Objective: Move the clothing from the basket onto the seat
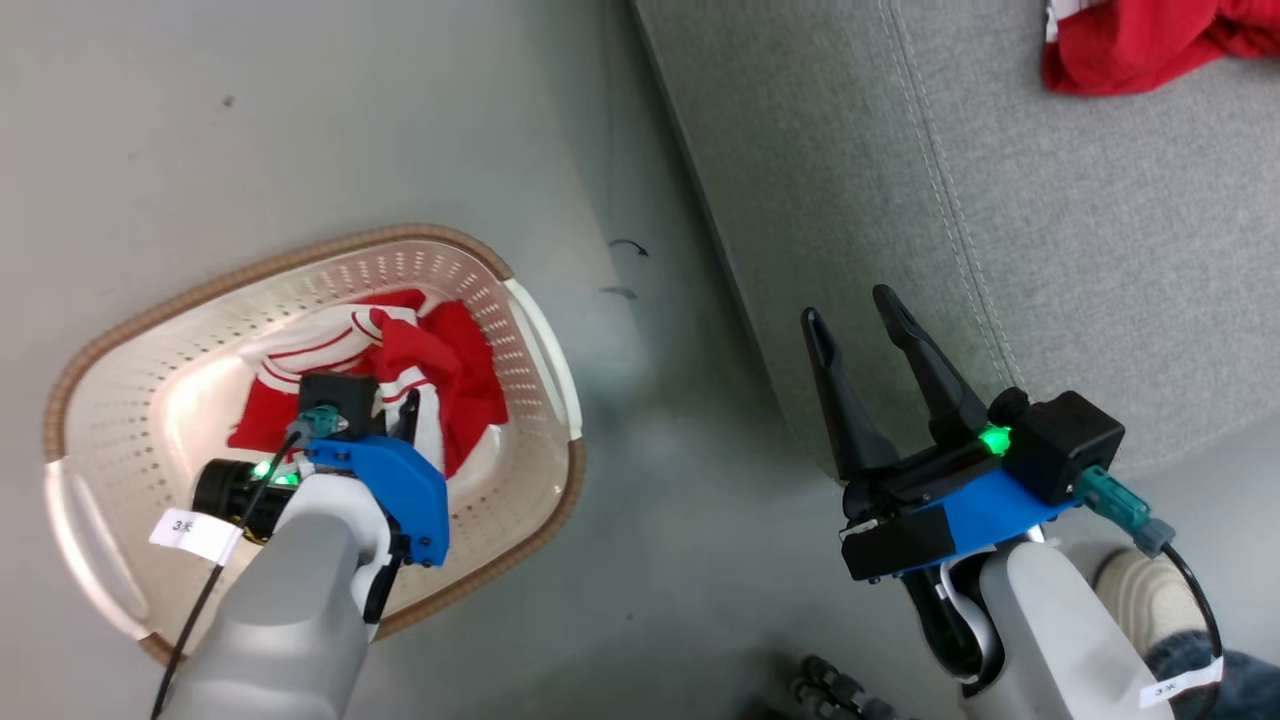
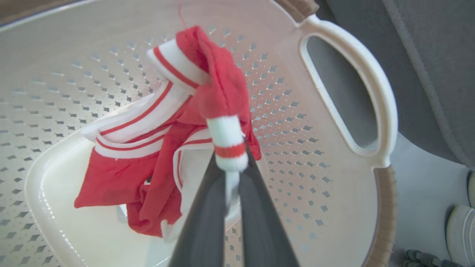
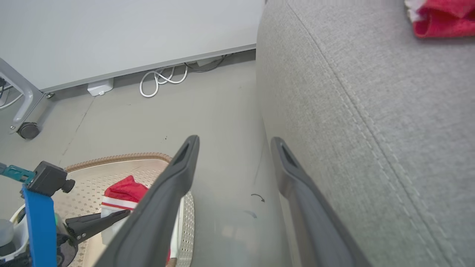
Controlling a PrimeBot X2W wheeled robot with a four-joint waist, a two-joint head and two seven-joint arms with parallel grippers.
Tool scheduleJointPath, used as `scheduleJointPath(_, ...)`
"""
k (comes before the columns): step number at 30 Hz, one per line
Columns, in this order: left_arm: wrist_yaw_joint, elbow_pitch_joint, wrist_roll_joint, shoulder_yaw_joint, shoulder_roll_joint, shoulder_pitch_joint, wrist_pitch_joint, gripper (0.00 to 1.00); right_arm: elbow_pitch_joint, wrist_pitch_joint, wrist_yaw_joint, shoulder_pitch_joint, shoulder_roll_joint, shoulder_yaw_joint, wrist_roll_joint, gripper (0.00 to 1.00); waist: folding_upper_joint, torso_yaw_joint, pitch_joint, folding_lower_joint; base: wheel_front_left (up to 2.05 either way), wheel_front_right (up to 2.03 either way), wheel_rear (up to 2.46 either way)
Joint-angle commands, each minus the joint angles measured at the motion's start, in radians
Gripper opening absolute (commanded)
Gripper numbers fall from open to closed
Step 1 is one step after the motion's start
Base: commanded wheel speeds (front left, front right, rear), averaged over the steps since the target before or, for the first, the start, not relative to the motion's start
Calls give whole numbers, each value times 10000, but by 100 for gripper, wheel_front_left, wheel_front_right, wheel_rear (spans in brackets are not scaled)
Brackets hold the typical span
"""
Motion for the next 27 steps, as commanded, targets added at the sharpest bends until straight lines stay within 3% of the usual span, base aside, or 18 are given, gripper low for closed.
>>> scheduleJointPath(1, -48, -23, -18, -86, -44, -80, -88, 0, 39, -34, 5, -122, 5, -74, -75, 100, 0, 336, -399, 0, 0, 0, 0)
scheduleJointPath(14, -195, -388, -49, -741, -688, 644, -622, 0, 706, 46, 5, 509, -6, -603, -816, 100, 0, 1957, -3208, 0, 0, 0, 0)
scheduleJointPath(20, -210, -1283, -186, -1256, -825, 919, -720, 0, 747, 409, 5, 1315, -6, -948, -1016, 100, 0, 2736, -4857, 0, 0, 0, 0)
scheduleJointPath(27, -212, -2364, -353, -1465, -834, 912, -734, 0, 476, 761, 5, 1906, -4, -1119, -1102, 100, 0, 3129, -5815, 0, 0, 0, 0)
